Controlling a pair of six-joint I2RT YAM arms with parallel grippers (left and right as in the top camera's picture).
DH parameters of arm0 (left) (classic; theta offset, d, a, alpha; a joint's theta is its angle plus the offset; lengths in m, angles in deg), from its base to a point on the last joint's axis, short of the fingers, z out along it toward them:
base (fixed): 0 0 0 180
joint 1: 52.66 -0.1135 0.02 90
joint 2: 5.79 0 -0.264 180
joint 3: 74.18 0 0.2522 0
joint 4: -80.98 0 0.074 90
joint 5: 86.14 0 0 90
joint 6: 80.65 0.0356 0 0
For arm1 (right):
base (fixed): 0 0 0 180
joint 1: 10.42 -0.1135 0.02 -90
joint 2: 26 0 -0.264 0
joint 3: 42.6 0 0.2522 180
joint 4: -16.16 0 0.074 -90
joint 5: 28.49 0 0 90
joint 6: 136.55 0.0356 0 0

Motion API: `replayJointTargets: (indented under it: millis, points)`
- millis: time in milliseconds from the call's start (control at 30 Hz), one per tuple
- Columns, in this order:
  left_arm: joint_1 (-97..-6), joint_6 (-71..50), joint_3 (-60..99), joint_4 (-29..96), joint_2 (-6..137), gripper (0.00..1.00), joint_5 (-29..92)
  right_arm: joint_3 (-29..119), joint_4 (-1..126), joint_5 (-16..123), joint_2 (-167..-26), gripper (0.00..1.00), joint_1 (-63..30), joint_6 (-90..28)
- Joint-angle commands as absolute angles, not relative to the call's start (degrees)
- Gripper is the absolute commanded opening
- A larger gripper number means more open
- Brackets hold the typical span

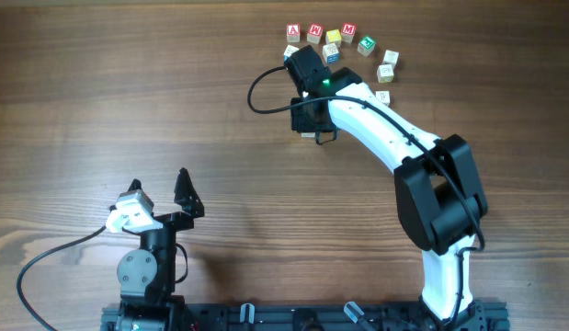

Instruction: Form a tower

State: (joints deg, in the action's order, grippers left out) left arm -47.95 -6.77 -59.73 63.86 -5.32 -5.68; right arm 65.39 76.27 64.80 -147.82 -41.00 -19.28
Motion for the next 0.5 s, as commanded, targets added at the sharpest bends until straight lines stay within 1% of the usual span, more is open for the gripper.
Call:
replayJointTargets:
  millis: [0,267,333,467]
  points:
    - [-48.3,-5.7,-60.1,64.0,-5.6,1.0,-6.1,66.2,76.8,66.2,-149.0,0.24,-41.0,-17.8]
    - [-48.3,-5.7,-60.1,64.0,-5.6,1.0,-6.1,66.2,77.2,66.2,-149.1,0.24,-41.0,-16.4]
    - [-48.3,-5.7,-60.1,64.0,-5.6,1.0,-6.1,66.2,77.1,66.2,-149.1,0.27,-41.0,-16.6]
    - [-48.3,-5.7,-60.1,64.0,-5.6,1.0,-6.1,66.2,76.4,66.2,-149.2,0.28,-41.0,-18.1]
